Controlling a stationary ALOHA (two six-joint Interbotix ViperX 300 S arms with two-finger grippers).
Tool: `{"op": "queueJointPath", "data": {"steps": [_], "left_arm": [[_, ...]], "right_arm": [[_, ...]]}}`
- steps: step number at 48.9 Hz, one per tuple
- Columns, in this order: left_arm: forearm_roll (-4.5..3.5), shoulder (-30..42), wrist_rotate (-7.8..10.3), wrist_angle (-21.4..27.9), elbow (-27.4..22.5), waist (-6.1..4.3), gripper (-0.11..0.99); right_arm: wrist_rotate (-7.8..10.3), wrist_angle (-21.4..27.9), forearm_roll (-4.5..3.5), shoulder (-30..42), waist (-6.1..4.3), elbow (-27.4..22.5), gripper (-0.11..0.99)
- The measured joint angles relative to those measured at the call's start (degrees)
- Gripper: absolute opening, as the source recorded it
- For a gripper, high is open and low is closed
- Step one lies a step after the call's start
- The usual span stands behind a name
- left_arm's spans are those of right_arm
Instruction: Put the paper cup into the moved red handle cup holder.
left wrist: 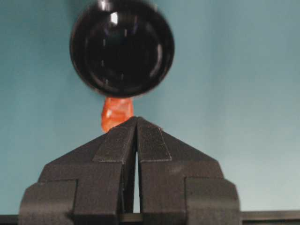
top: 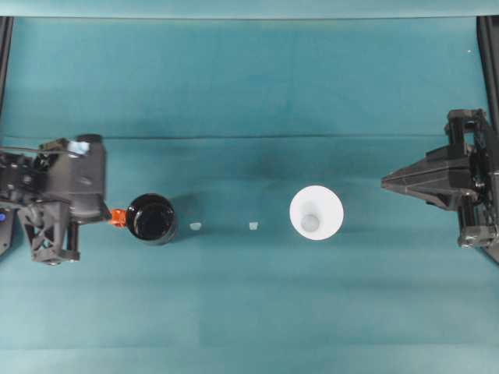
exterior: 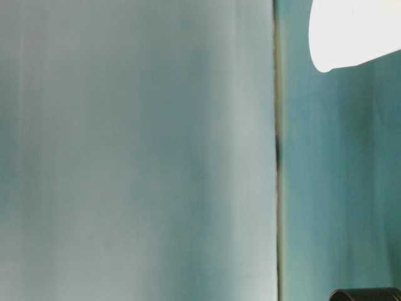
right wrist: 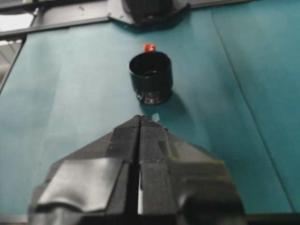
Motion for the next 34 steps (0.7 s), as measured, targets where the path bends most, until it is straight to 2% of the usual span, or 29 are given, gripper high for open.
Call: {"op": "queueJointPath", "data": {"steps": [13,34], "left_arm": [[0.09,1.4,0.0,1.1,-1.1,0.0,0.02],[0.18,2.3,-0.97,3.1,-1.8,0.0,0.03]], "right_arm": [[0.0,1.3,0.0,0.0,-0.18,-0.1,-0.11],[0.0,2.8,0.0,0.0,-0.26,-0.1,-0.11]]}}
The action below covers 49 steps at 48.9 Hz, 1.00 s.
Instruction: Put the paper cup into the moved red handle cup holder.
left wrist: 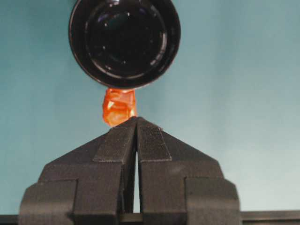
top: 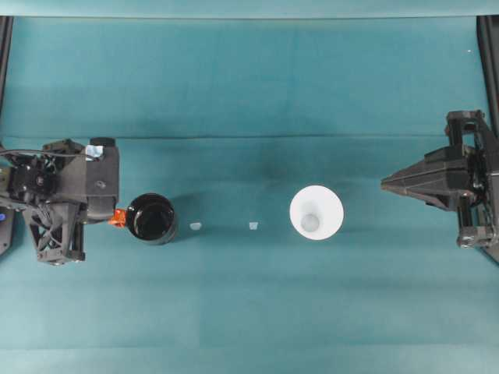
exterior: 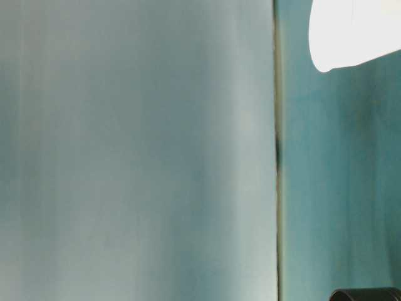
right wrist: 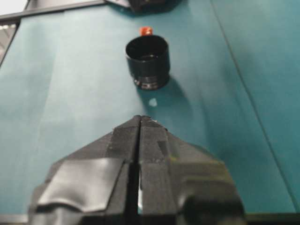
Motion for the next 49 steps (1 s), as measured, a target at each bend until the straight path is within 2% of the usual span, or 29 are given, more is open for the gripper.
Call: {"op": "queueJointPath", "data": {"steps": [3,6,10,17,21,37,44,49], "left_arm": [[0.09,0.3,-0.62,0.0,-0.2,0.0,0.04],[0.0,0.7,-1.23,0.0,-0.3,0.09,0.14],[0.09,1.2,-2.29,-0.3,-0.3,0.09,0.35],[0.18,1.7,-2.02,-2.1,-0.3,0.18,0.79],[0.26,2.1,-2.02,-2.3,-0.2,0.09,0.95],[0.26,3.8,-1.85,-2.7,1.8,0.18,0.97],[0.26,6.4,-1.93,-5.7,4.0,0.44,0.97],[0.35,8.2,-1.85,-9.6,5.0,0.53,0.97]], "right_arm": [[0.0,0.0,0.0,0.0,-0.09,0.1,-0.11],[0.0,0.0,0.0,0.0,-0.09,0.1,-0.11],[0.0,0.0,0.0,0.0,-0.09,0.0,-0.11],[0.09,0.0,0.0,-0.1,-0.09,0.0,-0.11],[0.09,0.0,0.0,-0.2,-0.09,0.1,-0.11],[0.09,0.7,0.0,-0.2,-0.09,0.1,-0.11],[0.09,1.8,0.0,-0.2,-0.09,0.0,-0.11],[0.09,2.2,0.0,-0.2,-0.09,0.0,-0.11]]}}
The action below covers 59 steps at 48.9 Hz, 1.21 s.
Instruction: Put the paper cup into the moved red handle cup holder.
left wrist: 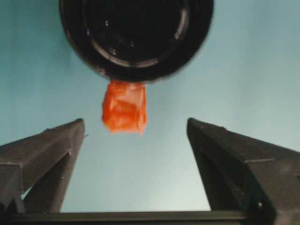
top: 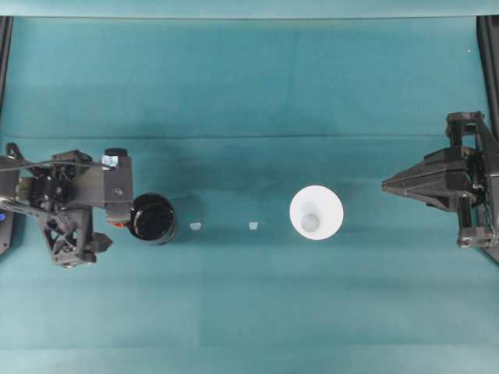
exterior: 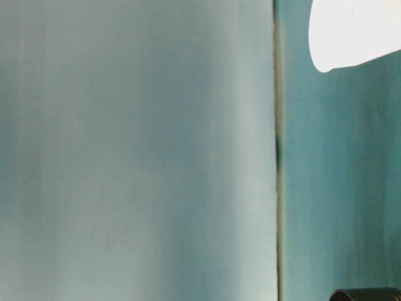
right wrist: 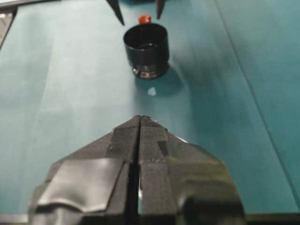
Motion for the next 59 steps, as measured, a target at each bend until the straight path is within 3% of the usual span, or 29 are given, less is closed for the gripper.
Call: {"op": "queueJointPath", "data": {"steps": [8,21,42,59], "left_arm": [[0.0,3.3,0.18,-3.4,0.2,0.44,0.97],[0.09,7.1,2.9,-3.9,0.1,0.62,0.96],[0.09,7.3,2.9,-5.0,0.0,0.97,0.96],[0.09,7.2,2.72,-5.8,0.0,2.02,0.95]], "right_arm": [[0.0,0.1,0.0,-0.1,0.0,0.0,-0.11],[0.0,0.1,0.0,0.0,0.0,0.0,-0.11],[0.0,0.1,0.0,0.0,0.0,0.1,-0.11],[0.0,0.1,0.0,0.0,0.0,0.0,-0.11]]}}
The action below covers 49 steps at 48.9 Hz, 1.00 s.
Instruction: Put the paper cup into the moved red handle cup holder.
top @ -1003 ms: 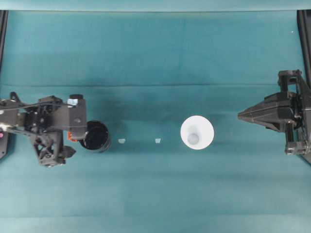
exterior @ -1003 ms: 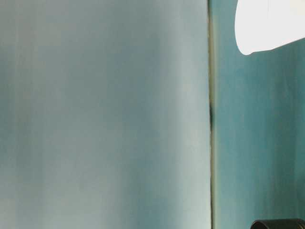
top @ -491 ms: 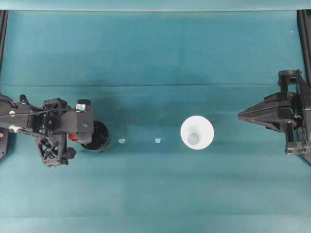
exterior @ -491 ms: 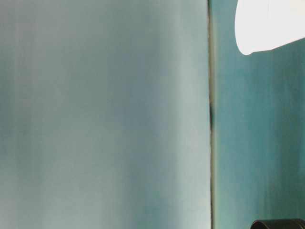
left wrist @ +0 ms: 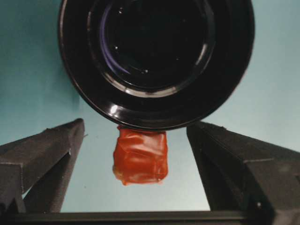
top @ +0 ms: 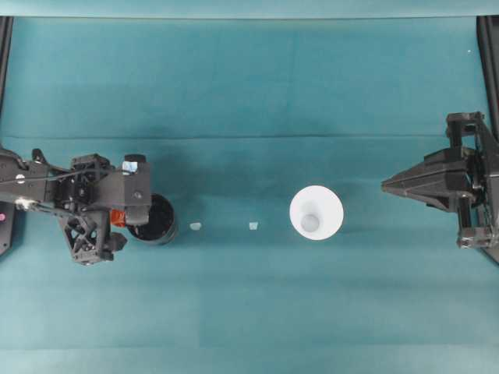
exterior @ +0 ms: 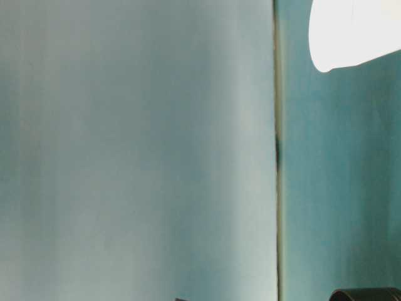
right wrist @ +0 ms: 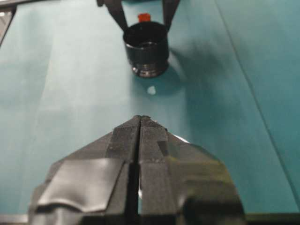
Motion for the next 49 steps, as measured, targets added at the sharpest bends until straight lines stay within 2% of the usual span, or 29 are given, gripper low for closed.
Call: {"op": "queueJointPath", "data": {"steps": [5,8,18,36,45,49], "left_arm": [[0.0,0.1,-0.26,-0.1,0.0,0.0,0.91],[0.0,0.0,-0.26,-0.1,-0.2,0.0,0.83],[0.0,0.0,-0.35,-0.1,-1.1,-0.09,0.28],[0.0,0.0,0.44,0.2,-3.2,0.09,0.27],[0.0,-0.4,0.53,1.4,-9.0,0.09,0.27],[0.0,0.5,1.14,1.9,-12.3,0.09,0.27]], "right_arm": [[0.0,0.0,0.0,0.0,0.0,0.1,-0.11],[0.0,0.0,0.0,0.0,0.0,0.0,-0.11],[0.0,0.0,0.0,0.0,0.0,0.0,-0.11],[0.0,0.0,0.0,0.0,-0.09,0.0,-0.11],[-0.09,0.0,0.0,0.0,-0.18,0.0,-0.11],[0.0,0.0,0.0,0.0,-0.18,0.1,-0.11]]}}
